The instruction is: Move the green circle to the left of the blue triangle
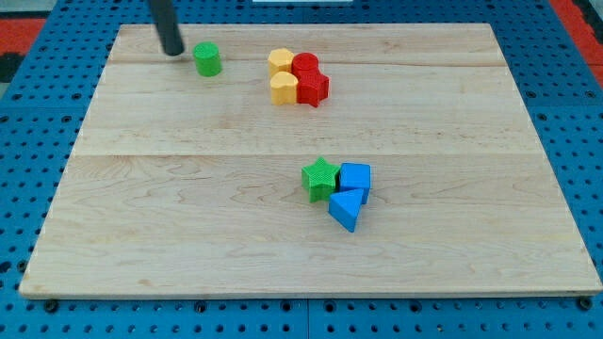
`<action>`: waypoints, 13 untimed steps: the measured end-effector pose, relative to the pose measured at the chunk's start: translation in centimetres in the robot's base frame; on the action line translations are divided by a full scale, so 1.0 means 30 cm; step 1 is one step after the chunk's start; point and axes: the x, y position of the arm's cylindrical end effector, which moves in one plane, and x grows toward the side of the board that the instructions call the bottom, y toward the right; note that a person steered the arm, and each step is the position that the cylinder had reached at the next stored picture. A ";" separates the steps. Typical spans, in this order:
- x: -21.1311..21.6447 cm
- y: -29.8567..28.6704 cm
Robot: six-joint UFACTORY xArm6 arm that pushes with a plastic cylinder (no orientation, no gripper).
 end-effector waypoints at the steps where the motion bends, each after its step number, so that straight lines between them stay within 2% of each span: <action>1: -0.060 0.048; 2: -0.019 0.106; 3: 0.117 0.106; 4: 0.173 0.101; 5: 0.072 0.100; 6: 0.142 0.078; 7: 0.347 0.080; 8: 0.375 0.079; 9: 0.270 0.040; 10: 0.399 0.021; 11: 0.637 0.066; 13: 0.551 0.033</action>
